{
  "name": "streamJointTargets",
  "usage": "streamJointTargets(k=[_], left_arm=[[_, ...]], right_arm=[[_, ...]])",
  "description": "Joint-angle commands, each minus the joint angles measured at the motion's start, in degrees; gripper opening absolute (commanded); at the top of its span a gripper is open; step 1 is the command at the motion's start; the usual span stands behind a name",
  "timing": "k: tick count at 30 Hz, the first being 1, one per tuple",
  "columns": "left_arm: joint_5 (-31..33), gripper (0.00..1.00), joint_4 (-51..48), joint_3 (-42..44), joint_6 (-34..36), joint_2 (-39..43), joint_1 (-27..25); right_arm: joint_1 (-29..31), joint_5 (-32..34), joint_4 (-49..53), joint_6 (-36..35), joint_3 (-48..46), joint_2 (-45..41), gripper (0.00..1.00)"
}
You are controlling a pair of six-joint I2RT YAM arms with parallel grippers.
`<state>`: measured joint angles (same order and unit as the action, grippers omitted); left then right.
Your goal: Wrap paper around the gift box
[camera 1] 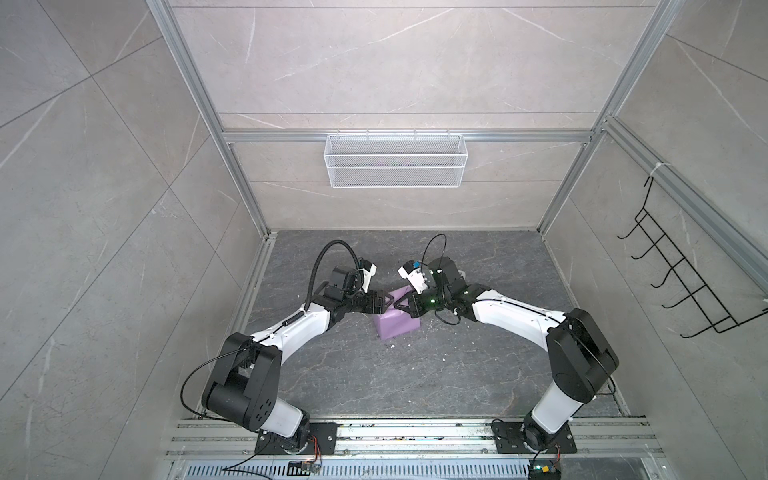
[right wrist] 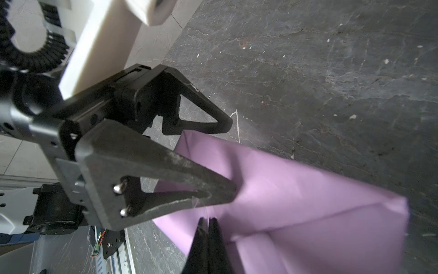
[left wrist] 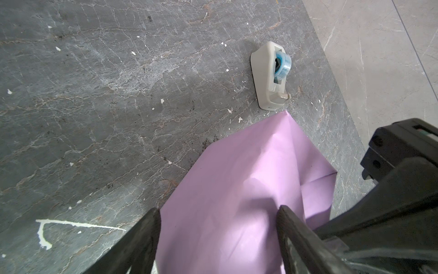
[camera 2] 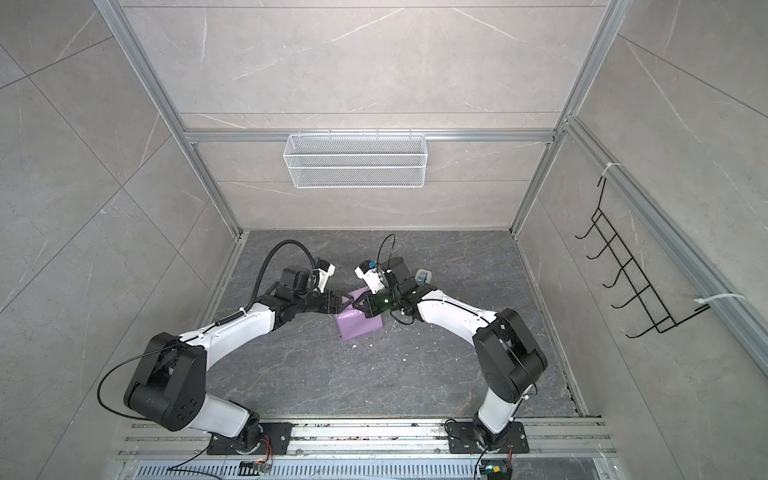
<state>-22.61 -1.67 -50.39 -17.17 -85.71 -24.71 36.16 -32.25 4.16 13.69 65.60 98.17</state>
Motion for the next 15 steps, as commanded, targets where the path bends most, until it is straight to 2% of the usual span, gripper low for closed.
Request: streamJointTargets(k=[1, 15], left_arm=[[1.5, 0.78, -5.4, -0.8, 0.4, -0.8, -0.1], [7.6, 0.8, -3.6, -1.5, -2.5, 2.7, 0.6]], right_arm=[[-0.7, 5.6, 4.6, -2.7, 0.4, 2.2, 0.0], [-0.7, 3.0, -0.5, 2.2, -0.9, 3.3, 0.0]])
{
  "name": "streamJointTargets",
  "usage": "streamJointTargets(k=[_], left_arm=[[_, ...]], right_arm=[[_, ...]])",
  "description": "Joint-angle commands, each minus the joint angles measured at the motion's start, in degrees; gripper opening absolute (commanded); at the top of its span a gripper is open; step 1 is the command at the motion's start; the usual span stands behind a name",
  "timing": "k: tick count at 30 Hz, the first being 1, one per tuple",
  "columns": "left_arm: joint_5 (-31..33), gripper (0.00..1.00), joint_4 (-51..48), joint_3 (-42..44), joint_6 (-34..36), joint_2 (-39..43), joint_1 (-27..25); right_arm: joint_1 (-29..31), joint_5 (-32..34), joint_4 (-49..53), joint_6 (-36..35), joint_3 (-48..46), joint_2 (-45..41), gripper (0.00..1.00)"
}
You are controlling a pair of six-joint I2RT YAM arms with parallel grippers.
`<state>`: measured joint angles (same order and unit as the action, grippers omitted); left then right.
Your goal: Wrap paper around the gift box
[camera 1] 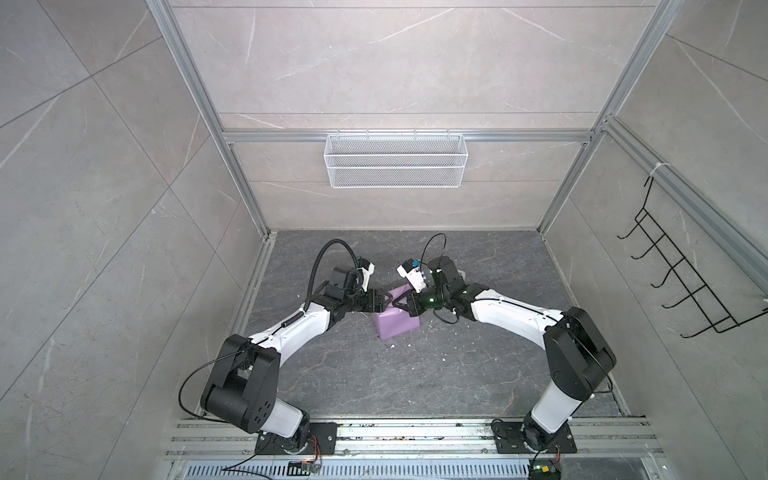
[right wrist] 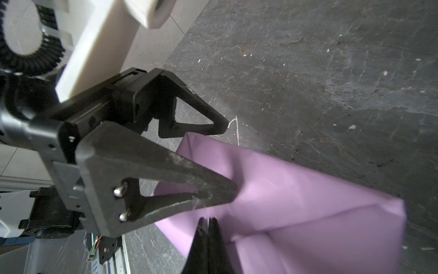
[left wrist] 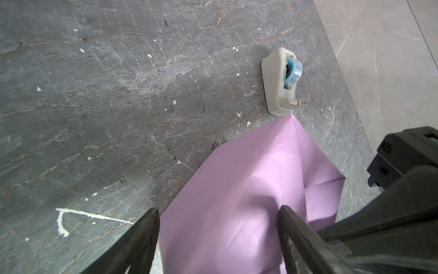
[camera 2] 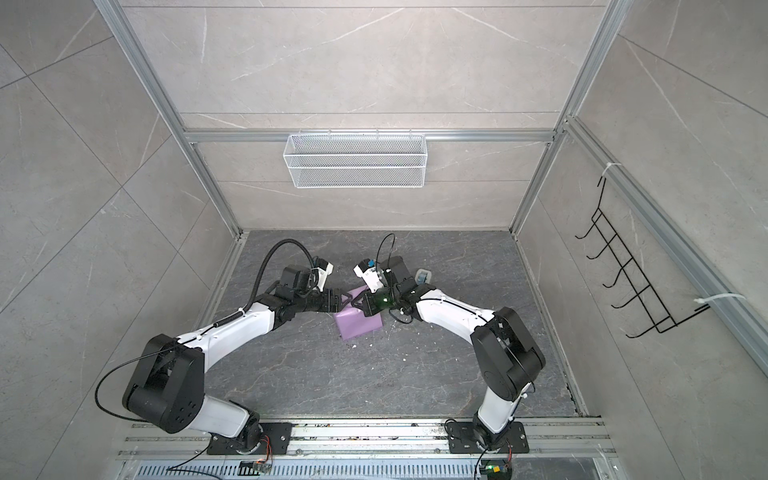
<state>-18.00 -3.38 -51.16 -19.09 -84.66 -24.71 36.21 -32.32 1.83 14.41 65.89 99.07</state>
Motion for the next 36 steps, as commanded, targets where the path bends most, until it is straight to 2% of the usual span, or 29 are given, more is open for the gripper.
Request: streamJointTargets(k=[1, 13, 24, 36], left_arm=[[3.0, 0.8, -1.9, -0.6, -0.3, 1.5, 0.6], [0.0, 0.79, -3.2, 1.1, 1.6, -1.1, 0.6], [-0.6, 0.79, -2.8, 1.7, 1.7, -0.8, 0.6], [-0.9, 0.79, -2.7, 2.0, 1.8, -1.1, 0.6]], right_arm=[[-0.7, 3.0, 1.5, 1.7, -1.4, 2.3, 0.0], [-0.4, 4.2, 2.8, 0.9, -0.6, 1.8, 0.0], [-0.3, 5.5, 4.8, 0.1, 1.7, 1.3, 0.15], [-0.3, 5.4, 4.9, 1.1, 4.9, 2.0, 0.2]])
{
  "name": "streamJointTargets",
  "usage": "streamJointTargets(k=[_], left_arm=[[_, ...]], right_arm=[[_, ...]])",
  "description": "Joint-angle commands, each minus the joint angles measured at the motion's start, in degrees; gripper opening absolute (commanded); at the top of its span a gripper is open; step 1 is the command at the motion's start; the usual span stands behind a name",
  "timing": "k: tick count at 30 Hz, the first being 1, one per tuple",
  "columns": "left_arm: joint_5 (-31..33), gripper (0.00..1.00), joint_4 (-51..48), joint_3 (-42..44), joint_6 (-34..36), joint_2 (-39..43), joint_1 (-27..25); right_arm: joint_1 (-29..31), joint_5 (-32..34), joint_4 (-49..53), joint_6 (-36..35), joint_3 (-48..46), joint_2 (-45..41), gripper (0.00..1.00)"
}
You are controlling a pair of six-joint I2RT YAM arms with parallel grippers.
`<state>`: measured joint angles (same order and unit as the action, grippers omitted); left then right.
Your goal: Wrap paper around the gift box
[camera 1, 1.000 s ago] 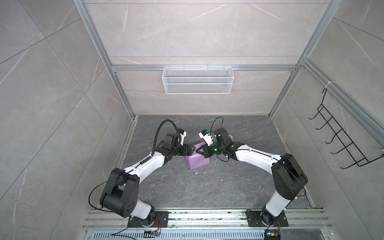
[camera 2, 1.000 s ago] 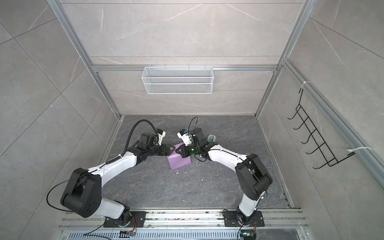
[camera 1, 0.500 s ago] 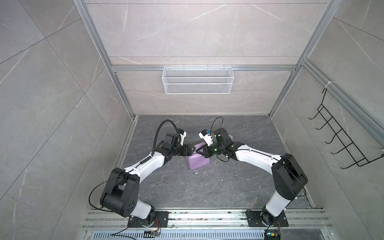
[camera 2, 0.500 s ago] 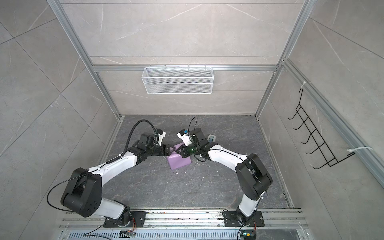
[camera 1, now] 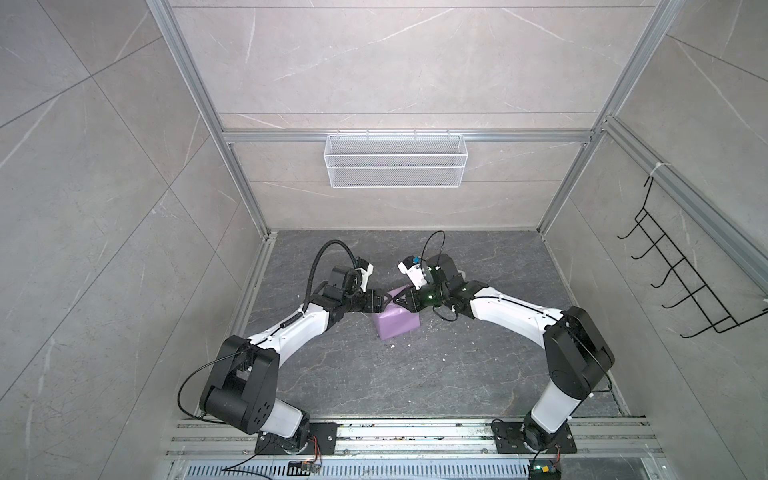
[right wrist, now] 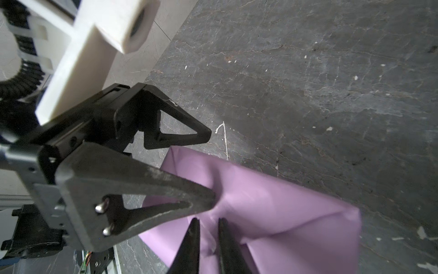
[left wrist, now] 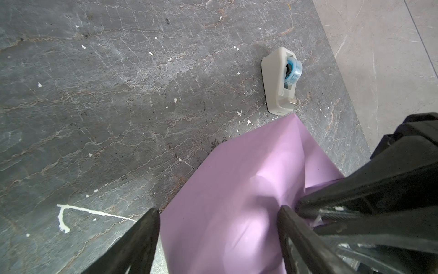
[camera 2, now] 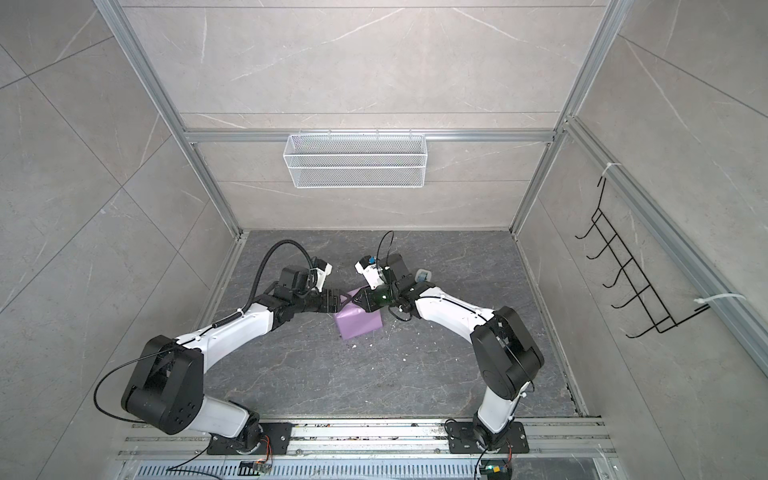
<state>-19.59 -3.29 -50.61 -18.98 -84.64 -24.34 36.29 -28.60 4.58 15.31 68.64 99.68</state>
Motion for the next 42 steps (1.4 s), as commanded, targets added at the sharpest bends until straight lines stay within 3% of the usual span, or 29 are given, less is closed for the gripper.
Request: streamJointTargets(k=[1, 14, 22, 33, 42], left_arm=[[0.6, 0.79, -2.7, 1.5, 1.7, -1.1, 0.3], [0.5, 0.78, -2.7, 1.6, 1.7, -1.0, 0.3], [0.6, 0.78, -2.4, 1.5, 1.7, -1.2, 0.3], [0.7, 0.78, -2.7, 1.3, 1.8, -1.2, 0.3], [0.6, 0.78, -2.8, 1.2, 2.0, -1.3, 0.3]], right_arm=[[-0.3, 1.8, 2.3, 0.1, 2.6, 1.4, 0.21], [-2.6, 5.7, 7.3, -1.8, 7.2, 0.2, 0.24], [-1.4, 0.9, 1.4, 1.8, -2.0, -6.6, 0.25], [2.1, 0.3, -0.7, 3.6, -3.1, -4.3, 0.14], [2.1, 0.3, 0.2, 3.6, -1.2, -1.6, 0.12]])
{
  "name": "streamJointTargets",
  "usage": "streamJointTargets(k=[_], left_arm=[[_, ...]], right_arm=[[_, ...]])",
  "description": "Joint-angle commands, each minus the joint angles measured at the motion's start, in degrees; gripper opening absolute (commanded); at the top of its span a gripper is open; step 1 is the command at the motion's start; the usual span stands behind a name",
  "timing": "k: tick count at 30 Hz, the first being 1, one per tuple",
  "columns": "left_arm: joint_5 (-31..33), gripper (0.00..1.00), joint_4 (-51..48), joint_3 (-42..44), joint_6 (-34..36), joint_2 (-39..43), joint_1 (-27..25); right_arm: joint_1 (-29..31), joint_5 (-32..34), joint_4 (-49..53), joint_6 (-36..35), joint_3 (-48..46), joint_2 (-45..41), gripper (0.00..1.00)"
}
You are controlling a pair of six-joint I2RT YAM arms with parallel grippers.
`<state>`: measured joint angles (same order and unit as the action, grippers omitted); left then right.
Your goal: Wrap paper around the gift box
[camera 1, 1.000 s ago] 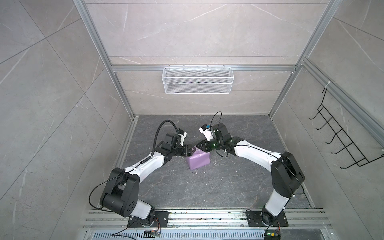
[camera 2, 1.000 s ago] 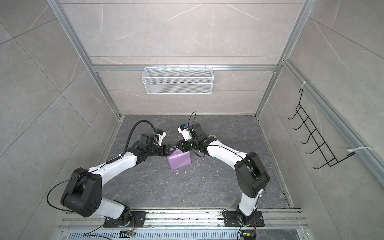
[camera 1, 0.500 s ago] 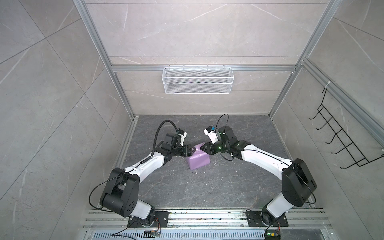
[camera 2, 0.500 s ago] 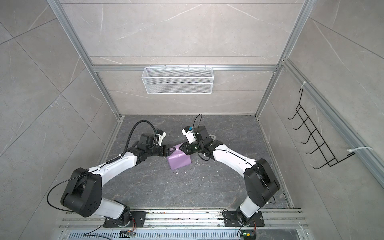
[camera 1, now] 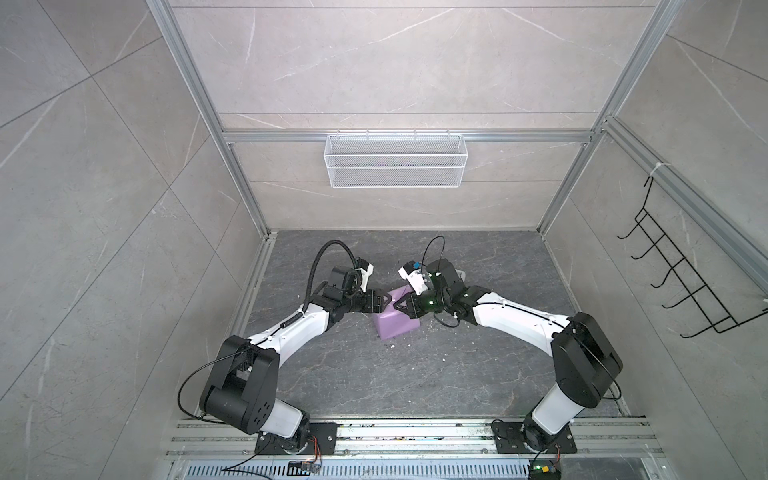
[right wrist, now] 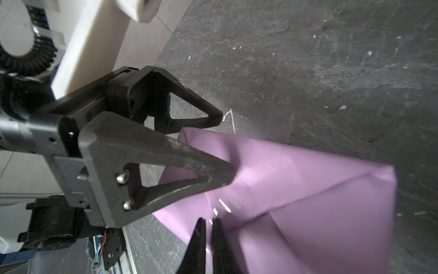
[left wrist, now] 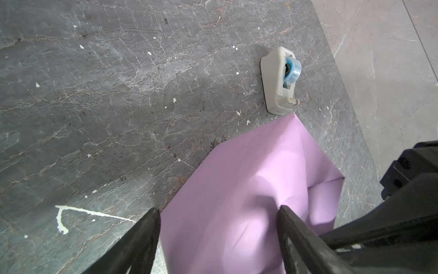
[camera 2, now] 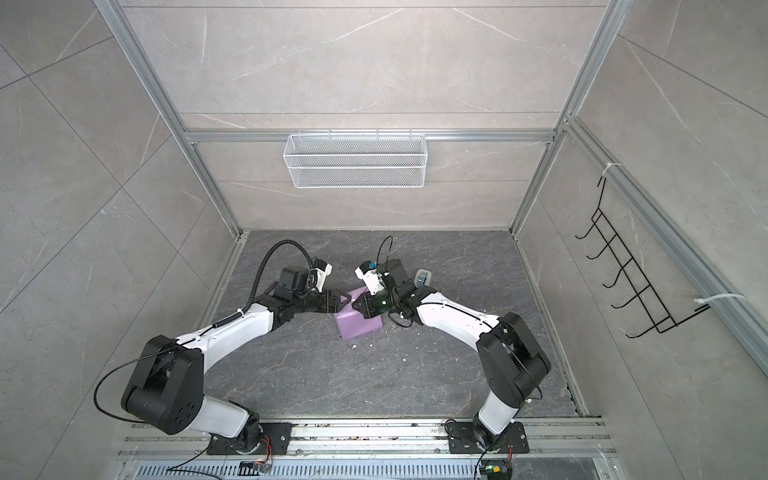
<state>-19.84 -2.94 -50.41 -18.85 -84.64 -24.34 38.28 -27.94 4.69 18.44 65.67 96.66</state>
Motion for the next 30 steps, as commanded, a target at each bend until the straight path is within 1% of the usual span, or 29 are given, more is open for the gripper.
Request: streamJointTargets(k=[1, 13, 16, 26, 30], left_arm=[[0.8, 0.78, -3.1, 1.0, 1.9, -1.4, 0.3], [0.8, 0.78, -3.2, 1.0, 1.9, -1.3, 0.3], [0.8, 0.78, -3.3, 0.9, 1.8, -0.8, 0.3], [4.6, 0.79, -3.0, -0.6, 0.4, 2.3, 0.3], [7.1, 0.8, -2.9, -0.7, -0.4, 3.7, 0.3]], right_arm=[[0.1, -0.2, 0.2, 0.5, 2.0, 1.6, 0.12], [0.1, 4.8, 4.4, 0.5, 6.0, 4.3, 0.09], [0.0, 5.1, 4.7, 0.5, 6.7, 5.0, 0.09], [0.0, 5.3, 4.8, 1.2, 5.7, 5.4, 0.08], [0.0, 5.6, 4.4, 1.5, 4.8, 5.3, 0.08]])
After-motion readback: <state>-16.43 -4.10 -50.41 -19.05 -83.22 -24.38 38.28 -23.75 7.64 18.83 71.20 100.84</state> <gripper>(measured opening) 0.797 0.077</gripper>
